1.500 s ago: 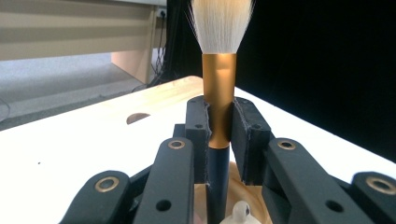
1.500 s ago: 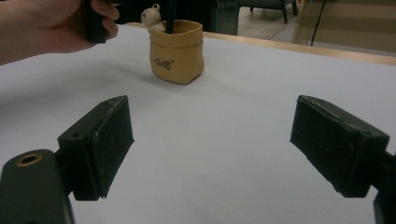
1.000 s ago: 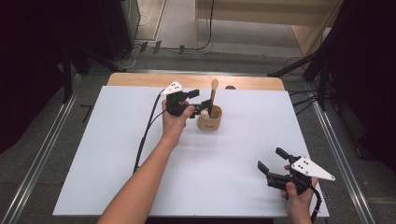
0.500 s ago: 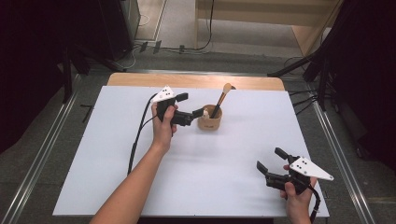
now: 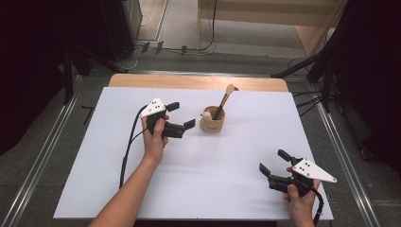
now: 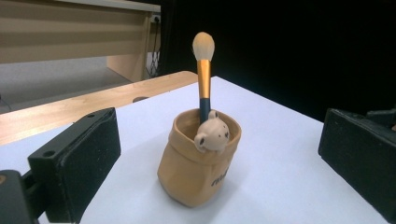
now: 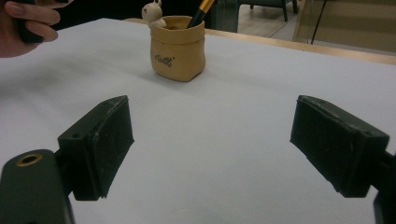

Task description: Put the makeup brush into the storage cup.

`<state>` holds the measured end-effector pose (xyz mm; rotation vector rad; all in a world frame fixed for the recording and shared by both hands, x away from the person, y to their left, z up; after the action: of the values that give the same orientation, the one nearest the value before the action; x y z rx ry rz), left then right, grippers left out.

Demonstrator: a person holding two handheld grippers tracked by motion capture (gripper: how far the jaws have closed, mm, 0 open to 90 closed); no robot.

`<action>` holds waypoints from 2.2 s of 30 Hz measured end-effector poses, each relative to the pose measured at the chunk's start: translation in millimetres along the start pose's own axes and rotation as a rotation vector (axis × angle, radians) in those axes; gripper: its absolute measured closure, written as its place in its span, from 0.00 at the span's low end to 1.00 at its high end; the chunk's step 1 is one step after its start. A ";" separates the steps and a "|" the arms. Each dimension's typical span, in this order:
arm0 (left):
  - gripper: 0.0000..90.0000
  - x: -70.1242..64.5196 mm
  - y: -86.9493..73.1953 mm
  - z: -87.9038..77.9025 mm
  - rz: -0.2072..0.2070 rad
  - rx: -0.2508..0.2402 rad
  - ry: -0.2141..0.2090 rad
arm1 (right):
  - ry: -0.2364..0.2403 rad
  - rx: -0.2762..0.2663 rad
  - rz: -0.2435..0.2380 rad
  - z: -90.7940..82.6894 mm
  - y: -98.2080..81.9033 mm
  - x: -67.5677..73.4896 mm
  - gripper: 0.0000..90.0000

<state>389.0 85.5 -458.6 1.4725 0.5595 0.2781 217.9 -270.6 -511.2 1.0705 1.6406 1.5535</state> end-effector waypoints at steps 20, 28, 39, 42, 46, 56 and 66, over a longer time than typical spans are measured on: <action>0.00 -13.7 -14.1 -59.3 0.029 -0.015 0.054 | 0.000 0.006 0.001 2.7 -1.5 1.4 0.15; 0.00 -11.3 -18.9 -88.5 0.047 -0.003 0.091 | -0.001 0.007 0.005 2.5 -1.7 1.8 0.15; 0.00 -5.3 -22.9 -124.2 0.039 -0.011 0.148 | 0.000 0.013 0.005 3.5 -2.4 2.7 0.15; 0.00 -4.1 -25.6 -133.1 0.047 -0.005 0.167 | 0.000 0.013 0.003 3.7 -2.8 2.5 0.15; 0.00 -0.8 -26.9 -146.6 0.040 -0.011 0.188 | 0.000 0.010 0.001 3.4 -2.3 2.9 0.15; 0.00 2.3 -26.3 -182.8 0.052 -0.017 0.239 | 0.000 0.008 -0.001 2.5 -1.9 2.5 0.15; 0.00 0.9 -24.2 -209.1 0.058 -0.018 0.278 | 0.001 0.009 -0.001 1.6 -2.1 3.6 0.15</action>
<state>278.4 262.9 -483.0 1.4441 0.7356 0.5381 217.3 -266.5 -513.1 1.0738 1.6501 1.5478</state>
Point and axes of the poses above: each handheld gripper's, and its own axes: z roughly forward along the jaws, y roughly out of its top, x roughly to its left, the point moved 4 cm from there along z, roughly forward along the jaws, and after that the axes turned 13 degrees about -x, right-handed, at the moved point
